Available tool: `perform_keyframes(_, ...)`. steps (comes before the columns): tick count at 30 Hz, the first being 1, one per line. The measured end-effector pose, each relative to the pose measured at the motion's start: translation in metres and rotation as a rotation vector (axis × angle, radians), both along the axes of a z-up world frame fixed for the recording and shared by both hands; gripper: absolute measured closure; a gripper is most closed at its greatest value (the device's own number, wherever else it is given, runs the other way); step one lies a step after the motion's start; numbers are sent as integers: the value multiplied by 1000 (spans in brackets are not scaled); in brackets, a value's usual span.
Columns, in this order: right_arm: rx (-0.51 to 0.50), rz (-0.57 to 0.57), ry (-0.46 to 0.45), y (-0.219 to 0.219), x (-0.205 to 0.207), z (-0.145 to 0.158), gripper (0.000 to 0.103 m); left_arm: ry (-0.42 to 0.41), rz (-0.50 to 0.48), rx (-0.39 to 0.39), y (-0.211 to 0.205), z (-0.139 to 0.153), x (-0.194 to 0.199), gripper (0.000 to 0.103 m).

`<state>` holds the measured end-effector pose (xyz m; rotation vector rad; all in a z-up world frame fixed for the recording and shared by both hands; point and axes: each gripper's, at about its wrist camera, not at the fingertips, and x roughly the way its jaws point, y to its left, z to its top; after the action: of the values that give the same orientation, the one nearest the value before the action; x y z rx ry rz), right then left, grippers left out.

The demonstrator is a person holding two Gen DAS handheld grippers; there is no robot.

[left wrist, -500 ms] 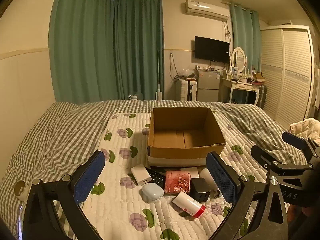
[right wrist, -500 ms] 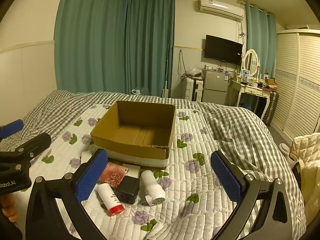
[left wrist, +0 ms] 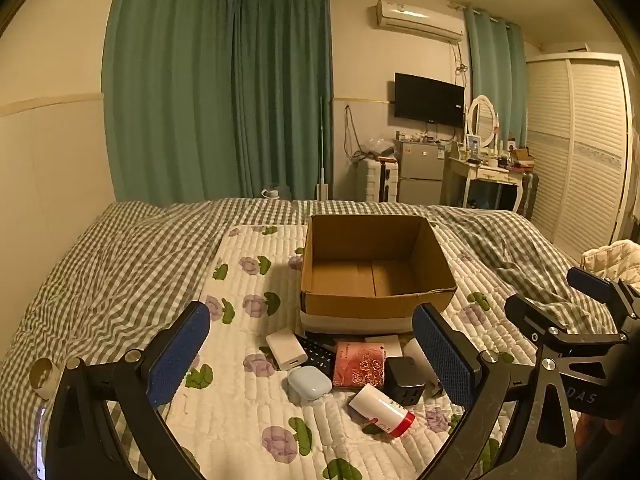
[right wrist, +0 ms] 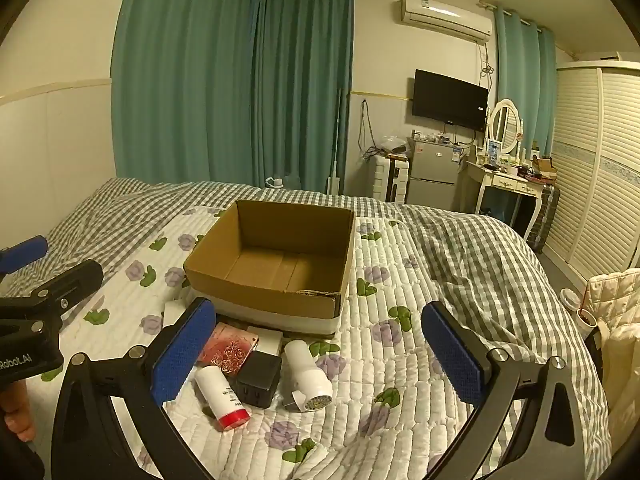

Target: Organize rigid objects

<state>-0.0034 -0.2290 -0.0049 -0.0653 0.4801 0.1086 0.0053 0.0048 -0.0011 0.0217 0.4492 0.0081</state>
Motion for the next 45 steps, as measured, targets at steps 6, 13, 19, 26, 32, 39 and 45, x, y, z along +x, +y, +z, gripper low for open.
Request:
perform_keyframes(6, -6, 1, -4, 3, -3, -5, 0, -3, 17, 2, 0, -3, -3, 0)
perform_keyframes(13, -6, 2, -3, 4, -3, -7, 0, -2, 15, 2, 1, -3, -2, 0)
perform_keyframes(19, -4, 8, -2, 0, -4, -10, 0, 0, 18, 1, 0, -4, -3, 0)
perform_keyframes(26, -6, 7, 0, 1, -4, -10, 0, -1, 17, 2, 0, -4, -3, 0)
perform_keyframes(32, -5, 11, 5, -1, -4, -14, 0, -1, 17, 1, 0, -5, -3, 0)
perform_keyframes(39, -5, 13, 6, -1, -5, -15, 0, -1, 21, -6, 1, -8, -6, 0)
perform_keyframes(45, -1, 21, 8, 1, -5, -14, 0, 5, 22, -12, 1, -9, -6, 0)
